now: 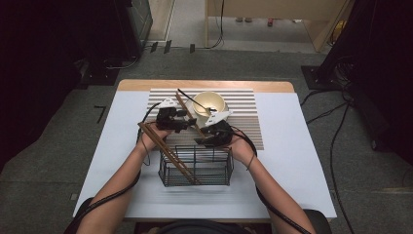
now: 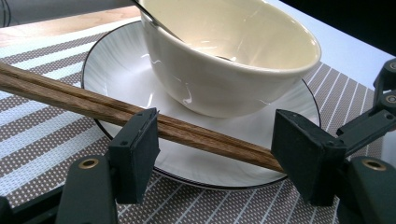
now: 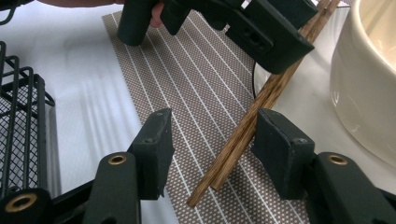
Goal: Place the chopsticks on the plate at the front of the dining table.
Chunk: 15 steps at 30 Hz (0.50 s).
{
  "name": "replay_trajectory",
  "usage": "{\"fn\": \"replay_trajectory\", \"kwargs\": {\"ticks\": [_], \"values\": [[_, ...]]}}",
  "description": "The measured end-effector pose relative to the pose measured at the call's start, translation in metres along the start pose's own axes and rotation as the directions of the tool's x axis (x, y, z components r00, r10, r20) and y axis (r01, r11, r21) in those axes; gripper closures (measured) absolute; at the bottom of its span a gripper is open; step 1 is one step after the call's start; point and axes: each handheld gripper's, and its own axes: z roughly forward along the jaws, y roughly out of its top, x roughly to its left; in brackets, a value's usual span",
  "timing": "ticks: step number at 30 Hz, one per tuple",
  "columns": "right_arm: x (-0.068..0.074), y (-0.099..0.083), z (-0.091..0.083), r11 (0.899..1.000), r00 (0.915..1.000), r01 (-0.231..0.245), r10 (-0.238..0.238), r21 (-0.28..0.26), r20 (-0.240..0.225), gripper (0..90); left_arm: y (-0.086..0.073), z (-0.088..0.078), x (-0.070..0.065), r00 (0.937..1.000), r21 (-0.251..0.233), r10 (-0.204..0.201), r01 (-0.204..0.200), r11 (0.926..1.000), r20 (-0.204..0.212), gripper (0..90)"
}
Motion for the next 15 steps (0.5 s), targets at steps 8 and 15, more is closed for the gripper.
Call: {"fn": "replay_trajectory", "kwargs": {"ticks": [8,15], "values": [[0.0004,0.0008,0.0031,1.000,0.9997,0.012,-0.012,-0.001,-0.019,45.8,0.0004,0.0008,-0.0010,0.9999,0.002,0.014,-0.014,0.9999,0.002,32.0],[0.0002,0.0016,0.0051,1.000,0.9993,0.022,-0.022,-0.003,-0.029,44.4,0.0010,0.0016,0.0012,0.9999,-0.002,0.010,-0.010,0.9999,0.002,32.1]]}}
